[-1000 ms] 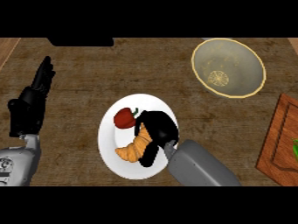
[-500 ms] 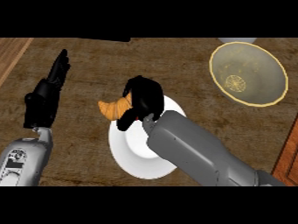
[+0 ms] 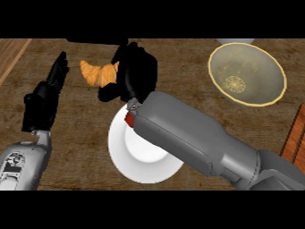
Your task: Pick the croissant from the plate and place it in the bowl
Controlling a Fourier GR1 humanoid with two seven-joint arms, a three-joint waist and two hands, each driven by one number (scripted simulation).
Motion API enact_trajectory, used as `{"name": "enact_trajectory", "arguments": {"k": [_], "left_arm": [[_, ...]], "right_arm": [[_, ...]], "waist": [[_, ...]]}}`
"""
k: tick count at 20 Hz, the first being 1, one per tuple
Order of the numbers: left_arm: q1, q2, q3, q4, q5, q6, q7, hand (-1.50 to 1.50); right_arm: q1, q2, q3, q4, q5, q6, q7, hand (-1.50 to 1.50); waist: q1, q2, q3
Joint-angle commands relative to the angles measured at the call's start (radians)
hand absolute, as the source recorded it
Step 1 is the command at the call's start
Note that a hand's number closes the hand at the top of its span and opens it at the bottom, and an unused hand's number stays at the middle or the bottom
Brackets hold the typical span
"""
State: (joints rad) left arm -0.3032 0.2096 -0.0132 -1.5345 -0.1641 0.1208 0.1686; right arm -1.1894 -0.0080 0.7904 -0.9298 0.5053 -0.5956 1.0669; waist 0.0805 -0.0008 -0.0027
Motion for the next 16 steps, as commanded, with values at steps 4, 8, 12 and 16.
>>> {"name": "enact_trajectory", "arguments": {"k": [4,8,12,16], "left_arm": [[0.000,0.011,0.026,-0.011,-0.005,0.016,0.017,0.00],[0.036,0.013,0.044,-0.026,0.002,0.023,0.020,0.00],[0.075,0.057,0.088,-0.062,0.045,-0.020,0.017,0.00],[0.107,-0.001,0.030,-0.074,-0.011,0.027,-0.019,0.00]], "right_arm": [[-0.083,0.008,-0.027,0.133,0.114,-0.150,0.228,1.50],[-0.070,0.000,-0.128,0.161,0.158,-0.179,0.175,1.50],[0.009,-0.033,-0.171,0.185,0.214,-0.282,0.103,1.50],[0.040,-0.135,-0.257,0.187,0.210,-0.284,0.014,1.50]], "waist": [[-0.040,0.000,0.001],[-0.077,-0.004,0.003],[-0.076,-0.003,0.003],[-0.084,-0.002,0.003]]}}
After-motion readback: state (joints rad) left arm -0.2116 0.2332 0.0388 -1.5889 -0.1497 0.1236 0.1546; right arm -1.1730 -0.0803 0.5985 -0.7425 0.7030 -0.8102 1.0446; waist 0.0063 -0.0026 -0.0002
